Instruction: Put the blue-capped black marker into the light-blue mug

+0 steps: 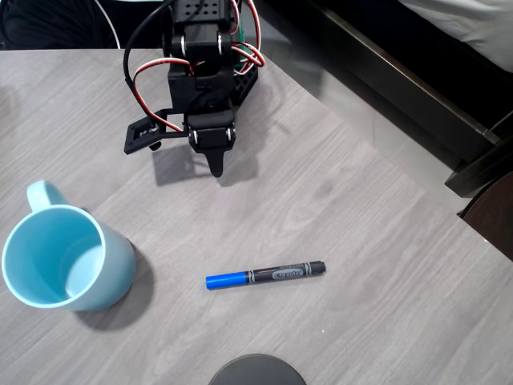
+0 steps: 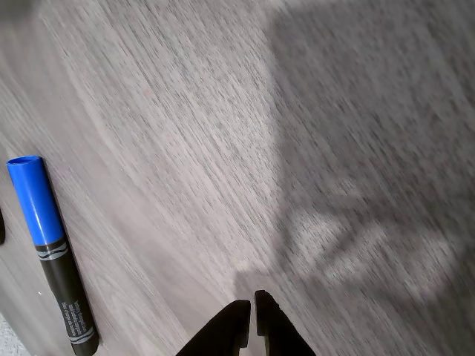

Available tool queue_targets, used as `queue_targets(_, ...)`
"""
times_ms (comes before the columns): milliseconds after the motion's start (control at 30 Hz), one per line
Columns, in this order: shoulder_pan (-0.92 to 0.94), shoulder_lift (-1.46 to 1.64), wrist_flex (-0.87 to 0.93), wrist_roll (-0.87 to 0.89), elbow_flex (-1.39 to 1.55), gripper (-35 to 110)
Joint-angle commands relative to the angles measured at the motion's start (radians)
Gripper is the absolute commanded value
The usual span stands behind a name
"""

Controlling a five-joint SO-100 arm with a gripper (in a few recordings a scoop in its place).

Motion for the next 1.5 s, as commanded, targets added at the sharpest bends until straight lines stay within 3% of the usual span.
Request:
queue_targets(0, 0.002, 0.025, 0.011, 0.002, 0.005, 0)
queue_targets(1100, -0.006, 0.025, -0.015, -0.037, -0.008, 0)
queue_targets(1367, -0.041, 0.015, 0.018, -0.06, -0.318, 0)
queue_targets(1467, -0.084, -0.121, 0.032, -0.041, -0.5, 0)
